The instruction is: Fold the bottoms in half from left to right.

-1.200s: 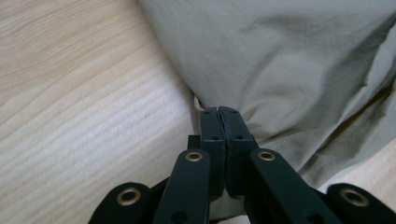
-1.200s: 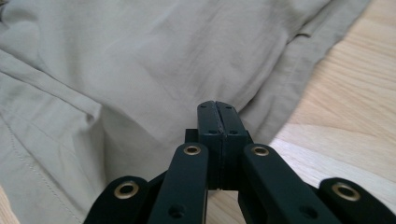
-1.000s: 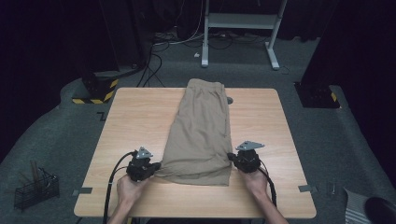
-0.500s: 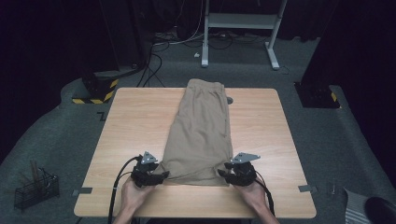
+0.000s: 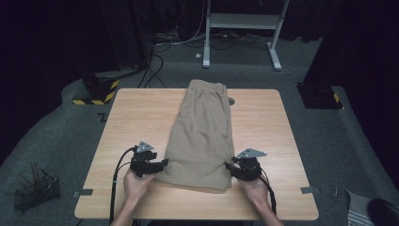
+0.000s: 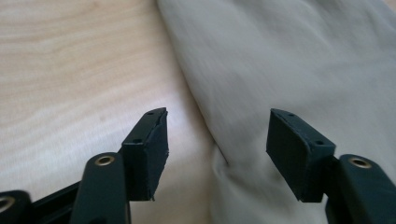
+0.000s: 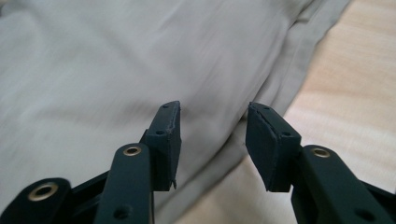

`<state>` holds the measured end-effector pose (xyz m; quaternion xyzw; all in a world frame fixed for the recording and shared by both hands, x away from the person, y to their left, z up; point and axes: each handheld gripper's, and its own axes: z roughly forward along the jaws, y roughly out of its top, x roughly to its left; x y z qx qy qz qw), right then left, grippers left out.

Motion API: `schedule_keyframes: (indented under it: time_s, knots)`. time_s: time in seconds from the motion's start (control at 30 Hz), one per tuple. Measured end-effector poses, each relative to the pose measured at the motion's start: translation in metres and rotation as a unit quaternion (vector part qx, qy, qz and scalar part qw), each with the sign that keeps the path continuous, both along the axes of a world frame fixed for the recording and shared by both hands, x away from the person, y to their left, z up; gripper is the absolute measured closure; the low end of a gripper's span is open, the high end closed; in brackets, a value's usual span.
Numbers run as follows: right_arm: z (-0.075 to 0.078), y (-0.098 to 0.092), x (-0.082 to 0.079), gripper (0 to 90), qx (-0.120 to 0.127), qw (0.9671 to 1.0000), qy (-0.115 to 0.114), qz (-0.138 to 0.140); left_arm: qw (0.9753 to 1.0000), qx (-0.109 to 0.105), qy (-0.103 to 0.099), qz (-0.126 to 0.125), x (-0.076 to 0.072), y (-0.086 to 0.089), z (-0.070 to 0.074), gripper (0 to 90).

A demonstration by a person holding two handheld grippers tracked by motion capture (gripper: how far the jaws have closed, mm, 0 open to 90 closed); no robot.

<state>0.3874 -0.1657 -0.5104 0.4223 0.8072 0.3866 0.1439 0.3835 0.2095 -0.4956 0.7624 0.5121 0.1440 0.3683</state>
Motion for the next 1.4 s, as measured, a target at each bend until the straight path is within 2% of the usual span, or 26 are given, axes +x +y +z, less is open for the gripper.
schedule_keyframes:
  time_s: [0.1,0.17,0.27,0.33,0.43,0.5,0.53,0.6,0.67,0.73,0.83,0.9,0.93,1.0,1.03,1.1,1.17,1.23,1.37,1.4]
  knots:
    - [-0.001,0.003,0.013,60.5,-0.007,0.9998,0.005,-0.016,0.9999,0.002,0.007,0.011,0.013,-0.003,-0.005,45.2]
    - [-0.004,0.003,0.021,67.1,-0.006,0.9997,0.016,-0.019,0.9999,0.001,0.013,0.007,0.02,-0.006,-0.009,51.1]
    - [-0.005,0.004,0.025,80.0,-0.01,0.9998,0.016,-0.012,0.9998,-0.002,0.021,-0.004,0.024,-0.008,-0.014,65.8]
    - [-0.004,0.004,0.024,88.0,-0.017,0.9998,0.012,-0.003,0.9996,0.01,0.02,-0.018,0.023,-0.01,-0.014,76.3]
    - [-0.004,0.001,0.021,90.0,-0.019,0.9998,0.009,0.001,0.9982,0.042,0.019,-0.038,0.012,-0.013,-0.013,89.4]
    - [-0.003,-0.005,0.017,90.0,-0.024,0.9997,0.001,-0.001,0.9972,0.057,0.023,-0.044,0.003,-0.011,-0.015,90.0]
    - [-0.003,-0.008,0.014,90.0,-0.029,0.9996,-0.005,-0.004,0.9975,0.05,0.028,-0.042,-0.003,-0.007,-0.015,90.0]
    - [-0.004,-0.019,0.008,89.8,-0.026,0.9996,0.003,-0.008,0.9971,0.054,0.028,-0.046,-0.011,-0.003,-0.014,90.0]
    - [-0.004,-0.026,0.004,87.4,-0.019,0.9998,0.007,-0.004,0.9984,0.029,0.013,-0.046,-0.014,-0.001,-0.011,89.7]
    - [-0.002,-0.027,0.002,79.4,-0.019,0.9998,-0.001,-0.004,0.9992,-0.006,0.011,-0.038,-0.007,-0.002,-0.007,73.5]
    - [0.002,-0.025,0.007,70.0,0.0,0.9999,-0.007,-0.013,0.9994,-0.015,0.005,-0.032,0.009,-0.012,-0.006,56.6]
    - [0.004,-0.021,0.013,65.5,0.002,0.9997,-0.01,-0.021,0.9995,-0.02,0.013,-0.02,0.022,-0.019,-0.009,48.9]
    - [0.004,-0.019,0.017,64.5,0.0,0.9997,-0.01,-0.024,0.9994,-0.028,0.014,-0.016,0.028,-0.021,-0.01,47.0]
    - [0.003,-0.016,0.026,64.7,0.002,0.9996,-0.003,-0.028,0.9994,-0.03,0.016,-0.01,0.038,-0.026,-0.012,45.9]
    - [0.001,-0.015,0.03,66.4,0.003,0.9996,0.002,-0.03,0.9993,-0.034,0.015,-0.008,0.042,-0.029,-0.013,46.4]
    - [-0.001,-0.013,0.036,72.8,0.001,0.9995,0.013,-0.028,0.9993,-0.027,0.022,-0.013,0.051,-0.036,-0.015,50.9]
    - [-0.004,-0.01,0.038,81.8,-0.004,0.9997,0.007,-0.024,0.9994,-0.011,0.026,-0.019,0.055,-0.043,-0.018,61.1]
    - [-0.005,-0.009,0.036,88.6,-0.012,0.9997,0.0,-0.02,0.9995,-0.007,0.02,-0.025,0.056,-0.047,-0.02,72.5]
    - [-0.007,-0.014,0.033,90.0,-0.017,0.9997,-0.001,-0.019,0.9987,0.028,0.014,-0.039,0.05,-0.049,-0.017,85.8]
    - [-0.007,-0.017,0.032,90.0,-0.019,0.9996,-0.003,-0.021,0.9987,0.029,0.016,-0.04,0.048,-0.049,-0.017,87.0]
